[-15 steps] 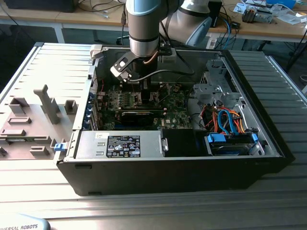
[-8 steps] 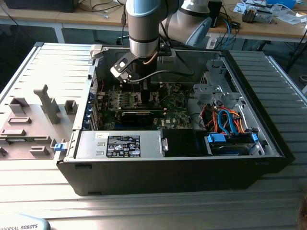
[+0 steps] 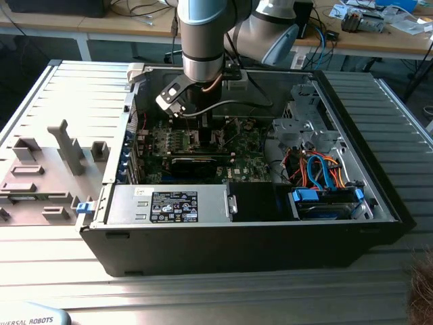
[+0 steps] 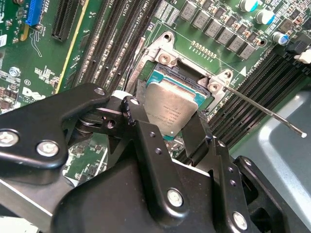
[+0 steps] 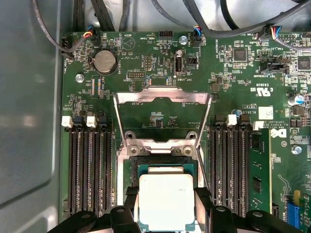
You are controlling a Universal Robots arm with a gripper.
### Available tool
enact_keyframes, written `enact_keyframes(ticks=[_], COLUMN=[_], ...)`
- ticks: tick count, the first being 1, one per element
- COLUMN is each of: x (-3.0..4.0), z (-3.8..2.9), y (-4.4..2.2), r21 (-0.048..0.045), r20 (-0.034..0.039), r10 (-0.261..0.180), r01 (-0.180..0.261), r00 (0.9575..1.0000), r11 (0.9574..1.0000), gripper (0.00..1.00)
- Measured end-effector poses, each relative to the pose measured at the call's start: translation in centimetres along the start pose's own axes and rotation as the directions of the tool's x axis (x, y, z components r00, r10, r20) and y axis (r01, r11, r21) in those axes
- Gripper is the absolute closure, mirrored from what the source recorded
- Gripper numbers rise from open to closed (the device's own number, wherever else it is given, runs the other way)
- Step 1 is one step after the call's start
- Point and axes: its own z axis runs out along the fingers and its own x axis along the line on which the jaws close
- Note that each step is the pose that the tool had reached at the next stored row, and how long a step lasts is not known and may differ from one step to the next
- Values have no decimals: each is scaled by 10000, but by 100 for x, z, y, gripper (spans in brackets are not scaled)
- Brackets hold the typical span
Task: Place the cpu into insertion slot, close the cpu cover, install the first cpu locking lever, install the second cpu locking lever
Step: 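Place the cpu into insertion slot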
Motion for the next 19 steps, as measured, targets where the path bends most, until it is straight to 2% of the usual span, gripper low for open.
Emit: enact_keyframes(ticks=[19], x=[14], z=[54], y=[-7], r21=[0], r20=[-1], r10=[0], r01=[0], r00=[10000], r11=[10000], gripper=[46])
